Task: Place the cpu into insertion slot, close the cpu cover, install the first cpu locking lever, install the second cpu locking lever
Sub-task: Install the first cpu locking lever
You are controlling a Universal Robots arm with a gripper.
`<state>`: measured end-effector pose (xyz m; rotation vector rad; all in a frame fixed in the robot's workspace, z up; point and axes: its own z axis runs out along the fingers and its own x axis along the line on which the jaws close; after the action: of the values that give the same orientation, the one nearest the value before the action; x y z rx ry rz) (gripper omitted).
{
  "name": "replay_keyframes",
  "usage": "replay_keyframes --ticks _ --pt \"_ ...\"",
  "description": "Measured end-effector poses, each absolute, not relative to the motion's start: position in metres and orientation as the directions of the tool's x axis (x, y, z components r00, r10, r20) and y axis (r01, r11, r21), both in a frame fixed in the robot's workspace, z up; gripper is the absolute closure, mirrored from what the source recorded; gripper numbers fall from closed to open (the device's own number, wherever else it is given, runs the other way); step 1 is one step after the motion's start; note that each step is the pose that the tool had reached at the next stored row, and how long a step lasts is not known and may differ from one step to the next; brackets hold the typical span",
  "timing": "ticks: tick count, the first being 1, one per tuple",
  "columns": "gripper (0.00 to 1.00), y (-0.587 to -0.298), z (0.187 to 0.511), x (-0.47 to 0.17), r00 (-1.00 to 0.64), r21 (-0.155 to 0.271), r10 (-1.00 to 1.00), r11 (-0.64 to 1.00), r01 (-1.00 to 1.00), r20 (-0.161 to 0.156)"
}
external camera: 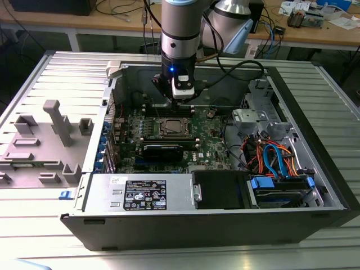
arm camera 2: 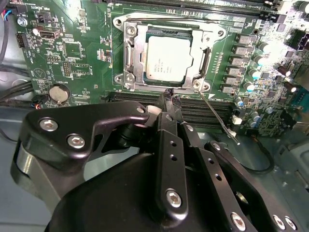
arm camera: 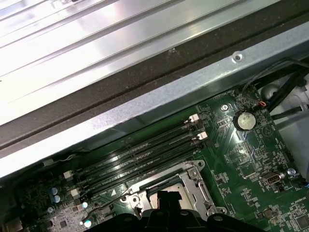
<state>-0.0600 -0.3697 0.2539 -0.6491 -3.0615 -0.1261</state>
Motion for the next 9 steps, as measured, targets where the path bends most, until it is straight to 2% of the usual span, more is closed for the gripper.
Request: replay_keyframes --ticks 9 --pt "0.89 -0.3697 0.254 -0.06 -0.918 0.081 0.395 0.915 0.395 0.028"
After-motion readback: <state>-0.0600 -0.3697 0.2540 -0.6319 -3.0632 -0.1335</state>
